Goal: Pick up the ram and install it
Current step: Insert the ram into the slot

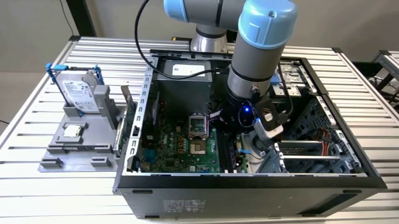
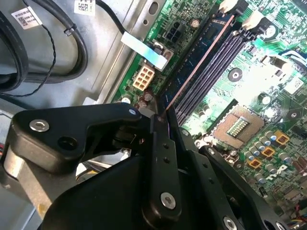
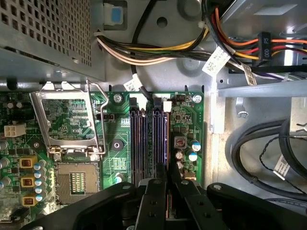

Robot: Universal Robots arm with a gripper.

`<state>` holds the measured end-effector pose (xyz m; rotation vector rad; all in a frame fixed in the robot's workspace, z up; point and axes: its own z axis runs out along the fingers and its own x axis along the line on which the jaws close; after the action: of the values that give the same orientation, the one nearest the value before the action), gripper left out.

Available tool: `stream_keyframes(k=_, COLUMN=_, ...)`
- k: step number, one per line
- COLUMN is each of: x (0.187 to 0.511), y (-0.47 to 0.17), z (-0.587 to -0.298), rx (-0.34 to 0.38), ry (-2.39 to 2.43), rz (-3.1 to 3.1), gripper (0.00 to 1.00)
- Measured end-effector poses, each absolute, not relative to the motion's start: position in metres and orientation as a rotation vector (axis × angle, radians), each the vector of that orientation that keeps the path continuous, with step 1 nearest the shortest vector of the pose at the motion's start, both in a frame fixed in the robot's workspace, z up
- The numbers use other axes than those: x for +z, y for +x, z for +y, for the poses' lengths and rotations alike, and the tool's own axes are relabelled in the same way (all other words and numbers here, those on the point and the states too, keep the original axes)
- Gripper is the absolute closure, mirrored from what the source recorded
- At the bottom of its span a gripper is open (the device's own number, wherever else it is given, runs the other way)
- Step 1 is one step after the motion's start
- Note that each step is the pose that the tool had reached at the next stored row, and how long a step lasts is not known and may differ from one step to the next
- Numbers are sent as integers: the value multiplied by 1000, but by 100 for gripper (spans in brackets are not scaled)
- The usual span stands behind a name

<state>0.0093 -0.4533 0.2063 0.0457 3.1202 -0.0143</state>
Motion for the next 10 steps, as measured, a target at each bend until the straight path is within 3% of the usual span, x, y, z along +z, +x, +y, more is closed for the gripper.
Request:
stream_keyframes(k=1, x=206, y=9, z=-453, rx=-14, ry=46, rz=3120, gripper=100)
stream_keyframes(k=2, x=206, y=9, z=-453, rx=-11, ry=46, rz=3120, gripper=0)
stream_keyframes(k=10, x=231, y=9, z=-453, rx=-16, ry=46, rz=3121, gripper=0)
